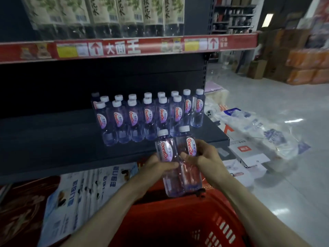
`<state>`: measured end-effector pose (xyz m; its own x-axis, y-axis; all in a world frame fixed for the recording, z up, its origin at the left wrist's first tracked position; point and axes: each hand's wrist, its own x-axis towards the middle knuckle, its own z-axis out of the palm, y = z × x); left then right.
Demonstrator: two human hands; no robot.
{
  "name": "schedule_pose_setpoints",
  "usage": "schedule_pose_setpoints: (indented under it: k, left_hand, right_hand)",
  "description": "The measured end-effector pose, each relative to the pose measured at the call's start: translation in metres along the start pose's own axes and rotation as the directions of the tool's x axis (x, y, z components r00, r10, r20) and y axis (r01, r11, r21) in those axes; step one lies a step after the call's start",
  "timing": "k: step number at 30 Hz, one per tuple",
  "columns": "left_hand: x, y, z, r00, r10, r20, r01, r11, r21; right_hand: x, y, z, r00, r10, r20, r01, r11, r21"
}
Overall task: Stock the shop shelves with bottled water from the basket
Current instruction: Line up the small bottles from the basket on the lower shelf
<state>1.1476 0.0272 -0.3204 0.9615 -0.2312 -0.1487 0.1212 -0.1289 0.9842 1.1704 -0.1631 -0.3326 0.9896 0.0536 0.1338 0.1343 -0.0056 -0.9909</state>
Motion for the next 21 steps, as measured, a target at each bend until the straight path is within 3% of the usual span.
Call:
schedule_pose_setpoints:
  k: [8, 21]
  left_hand:
    - [0.080, 0.033, 0.040, 0.959, 0.256, -0.125, -0.223, 0.947, 0.230]
    - [0.161, 0.023, 0.071, 0.879, 0.382, -0.284, -0.288, 0.902, 0.323]
  right_hand:
    - [0.064, -0.015, -0.038, 0.939, -0.277, -0.204, 0.263, 0.960, -0.093]
    - [0.110, 0.024, -0.061, 0.883, -0.318, -0.345, 0.280, 0.947, -0.157]
